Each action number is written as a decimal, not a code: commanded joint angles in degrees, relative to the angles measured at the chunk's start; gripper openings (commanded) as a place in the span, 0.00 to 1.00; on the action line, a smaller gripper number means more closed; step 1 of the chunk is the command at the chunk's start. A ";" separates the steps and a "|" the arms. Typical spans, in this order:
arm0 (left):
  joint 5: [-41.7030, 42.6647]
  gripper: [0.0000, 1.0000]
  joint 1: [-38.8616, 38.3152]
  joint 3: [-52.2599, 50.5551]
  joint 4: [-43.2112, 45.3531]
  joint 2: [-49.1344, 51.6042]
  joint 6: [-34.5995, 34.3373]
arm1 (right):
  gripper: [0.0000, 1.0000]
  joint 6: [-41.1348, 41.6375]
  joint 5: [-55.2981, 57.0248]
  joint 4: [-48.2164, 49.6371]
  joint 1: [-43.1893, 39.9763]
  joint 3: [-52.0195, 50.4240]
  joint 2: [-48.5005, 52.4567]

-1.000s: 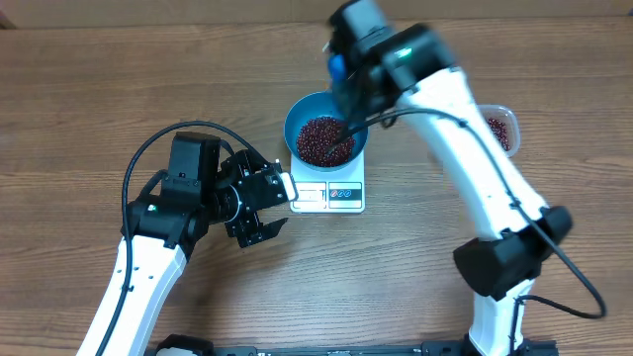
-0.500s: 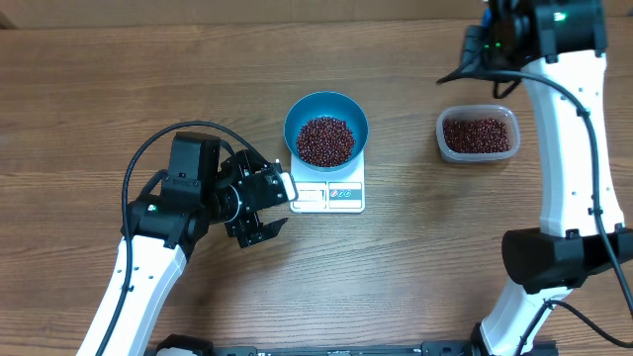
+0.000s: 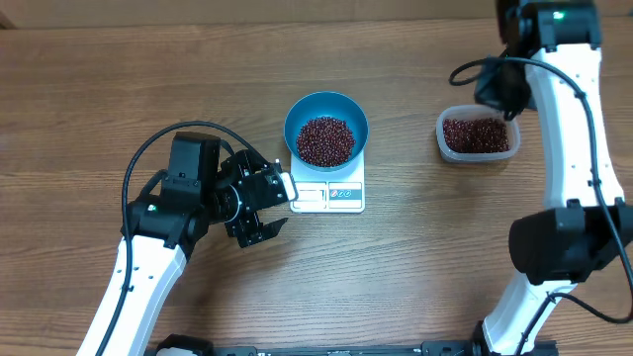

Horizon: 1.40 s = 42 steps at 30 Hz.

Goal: Scoop item into bowl and weigh 150g on scale
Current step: 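Move the empty scoop with the right gripper back to the bean tub, then lower the scoop with the right gripper into the bean tub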

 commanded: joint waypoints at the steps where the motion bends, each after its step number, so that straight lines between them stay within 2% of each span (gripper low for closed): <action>1: 0.48 1.00 -0.39 -0.31 0.00 0.31 -0.57 | 0.04 1.11 0.83 0.92 0.02 -3.32 0.04; 19: 0.48 1.00 -0.39 -0.31 0.00 0.31 -0.57 | 0.04 1.09 0.83 11.17 0.04 -19.23 0.37; 33: 0.48 0.99 -0.39 -0.31 0.00 0.31 -0.57 | 0.04 0.31 0.59 12.07 1.42 -20.04 1.46; 42: 0.48 0.99 -0.39 -0.31 0.00 0.31 -0.57 | 0.04 -0.90 -6.58 12.48 5.31 -20.04 3.15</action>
